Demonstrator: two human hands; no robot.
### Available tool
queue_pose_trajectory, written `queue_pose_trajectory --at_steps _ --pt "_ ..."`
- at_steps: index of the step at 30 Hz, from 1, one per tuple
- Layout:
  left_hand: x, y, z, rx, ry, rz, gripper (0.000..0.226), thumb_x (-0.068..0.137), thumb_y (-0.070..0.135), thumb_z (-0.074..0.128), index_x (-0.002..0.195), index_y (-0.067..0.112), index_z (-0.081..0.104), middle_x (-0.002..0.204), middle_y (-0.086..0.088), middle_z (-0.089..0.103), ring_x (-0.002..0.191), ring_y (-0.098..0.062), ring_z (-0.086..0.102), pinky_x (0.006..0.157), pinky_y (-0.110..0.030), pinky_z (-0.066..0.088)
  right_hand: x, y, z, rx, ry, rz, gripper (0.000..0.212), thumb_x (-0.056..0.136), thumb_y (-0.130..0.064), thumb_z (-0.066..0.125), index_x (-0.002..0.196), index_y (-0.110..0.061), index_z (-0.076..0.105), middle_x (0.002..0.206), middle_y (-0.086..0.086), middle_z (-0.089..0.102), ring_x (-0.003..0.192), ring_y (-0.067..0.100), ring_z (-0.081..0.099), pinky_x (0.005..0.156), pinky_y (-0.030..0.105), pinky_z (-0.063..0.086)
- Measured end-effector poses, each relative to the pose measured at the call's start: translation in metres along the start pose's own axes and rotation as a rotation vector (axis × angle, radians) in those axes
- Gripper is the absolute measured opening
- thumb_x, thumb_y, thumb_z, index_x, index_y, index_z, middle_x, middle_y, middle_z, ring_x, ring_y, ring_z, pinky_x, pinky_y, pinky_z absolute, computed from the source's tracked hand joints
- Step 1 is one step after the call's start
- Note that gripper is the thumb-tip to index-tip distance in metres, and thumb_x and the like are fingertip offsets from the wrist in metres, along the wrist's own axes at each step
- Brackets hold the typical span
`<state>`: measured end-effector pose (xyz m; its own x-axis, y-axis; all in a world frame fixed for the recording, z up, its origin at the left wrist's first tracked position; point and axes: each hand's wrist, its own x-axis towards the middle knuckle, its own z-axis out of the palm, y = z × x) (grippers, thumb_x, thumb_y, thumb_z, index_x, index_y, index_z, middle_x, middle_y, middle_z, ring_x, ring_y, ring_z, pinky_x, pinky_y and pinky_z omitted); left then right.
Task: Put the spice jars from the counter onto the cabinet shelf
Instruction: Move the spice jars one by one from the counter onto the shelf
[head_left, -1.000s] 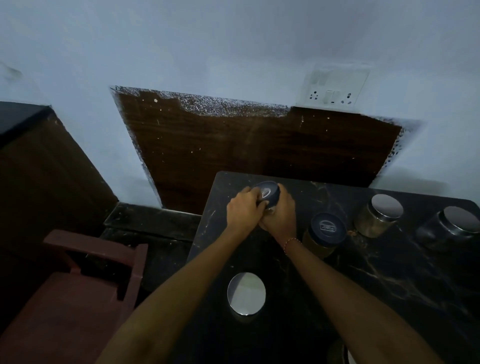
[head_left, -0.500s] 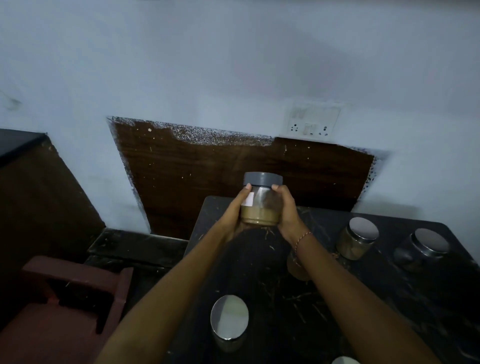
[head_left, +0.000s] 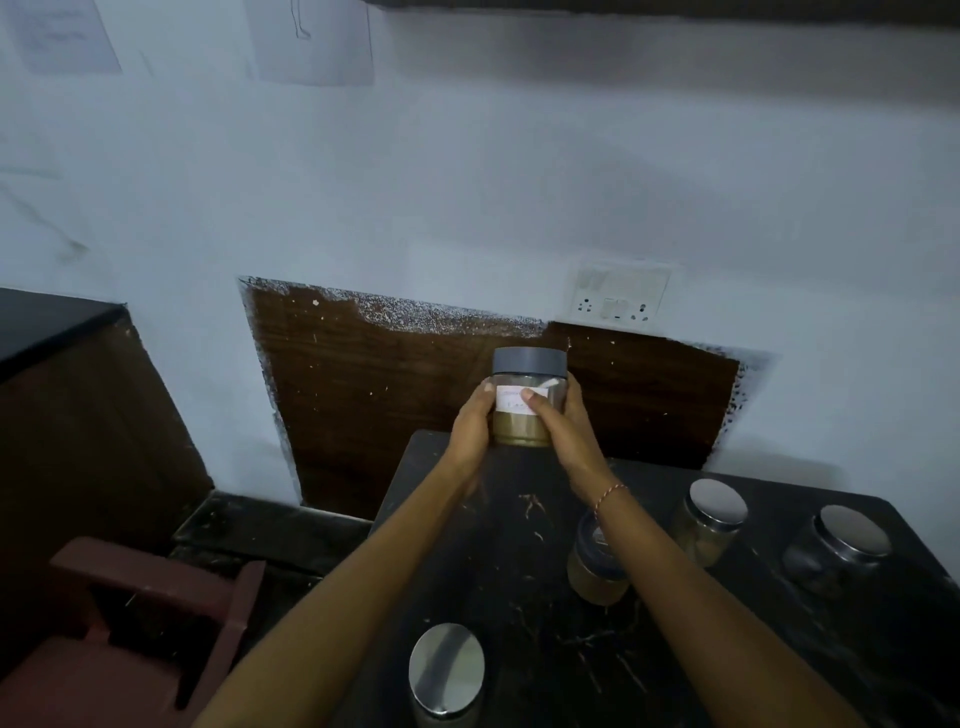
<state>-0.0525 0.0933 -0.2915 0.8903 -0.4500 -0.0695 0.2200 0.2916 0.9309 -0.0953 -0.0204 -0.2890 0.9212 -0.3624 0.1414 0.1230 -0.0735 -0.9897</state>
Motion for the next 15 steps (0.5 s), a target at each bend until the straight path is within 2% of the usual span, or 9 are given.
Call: queue_pose_trajectory --at_steps 3,5,7,9,12,13,15 --pt "-0.006 0.003 -0.004 0.013 -0.076 0.009 0.049 0.091 0.013 0.053 0.137 0.010 0.036 0.127 -0.013 0.054 0.113 -0.025 0.055 0.097 -0.040 0.046 0.000 -0.009 -0.008 0.076 0.017 0.036 0.060 0.088 -0.025 0.058 0.138 -0.020 0.025 0.125 0.003 0.050 0.100 0.009 0.057 0.070 0.018 0.050" --pt "-0.009 0.007 -0.001 0.111 -0.157 0.062 0.059 0.085 0.005 0.060 0.137 0.010 0.033 0.130 -0.012 0.052 0.116 -0.025 0.054 0.098 -0.038 0.046 -0.003 -0.013 -0.012 0.089 0.041 0.039 0.056 0.090 -0.023 0.055 0.135 -0.018 0.023 0.127 0.008 0.047 0.103 0.015 0.057 0.076 0.024 0.051" --pt "-0.013 0.014 0.003 0.180 -0.182 0.125 0.065 0.083 0.003 0.063 0.138 0.011 0.030 0.131 -0.010 0.051 0.118 -0.024 0.054 0.097 -0.034 0.048 -0.006 -0.020 -0.016 0.054 -0.003 -0.005 0.054 0.090 -0.018 0.055 0.134 -0.020 0.024 0.130 0.008 0.046 0.106 0.013 0.055 0.079 0.021 0.050" --pt "-0.016 0.022 0.007 0.209 -0.163 0.184 0.066 0.083 0.004 0.063 0.139 0.015 0.030 0.132 -0.008 0.050 0.120 -0.021 0.053 0.095 -0.028 0.049 -0.008 -0.030 -0.019 -0.025 -0.095 -0.084 0.056 0.086 -0.013 0.060 0.131 -0.027 0.029 0.132 0.005 0.047 0.111 0.010 0.052 0.080 0.017 0.050" --pt "-0.018 0.039 0.014 0.411 -0.121 0.290 0.070 0.083 0.009 0.065 0.140 0.023 0.028 0.125 0.000 0.037 0.117 -0.011 0.044 0.089 -0.013 0.045 -0.009 -0.050 -0.026 -0.126 -0.125 -0.166 0.066 0.082 -0.012 0.065 0.136 -0.028 0.031 0.135 0.002 0.044 0.122 0.014 0.046 0.091 0.023 0.047" --pt "-0.018 0.045 0.016 0.481 -0.083 0.323 0.074 0.082 0.010 0.066 0.142 0.021 0.024 0.124 0.000 0.031 0.117 -0.010 0.039 0.092 -0.013 0.041 -0.008 -0.058 -0.028 -0.145 -0.128 -0.187 0.068 0.082 -0.012 0.066 0.138 -0.027 0.031 0.134 0.000 0.045 0.123 0.014 0.045 0.090 0.021 0.046" --pt "-0.020 0.061 0.023 0.536 -0.022 0.397 0.077 0.080 0.009 0.068 0.143 0.016 0.024 0.126 -0.002 0.031 0.118 -0.011 0.037 0.096 -0.018 0.037 -0.006 -0.073 -0.030 -0.156 -0.127 -0.222 0.068 0.082 -0.014 0.067 0.139 -0.026 0.031 0.133 -0.002 0.049 0.122 0.012 0.047 0.086 0.017 0.047"
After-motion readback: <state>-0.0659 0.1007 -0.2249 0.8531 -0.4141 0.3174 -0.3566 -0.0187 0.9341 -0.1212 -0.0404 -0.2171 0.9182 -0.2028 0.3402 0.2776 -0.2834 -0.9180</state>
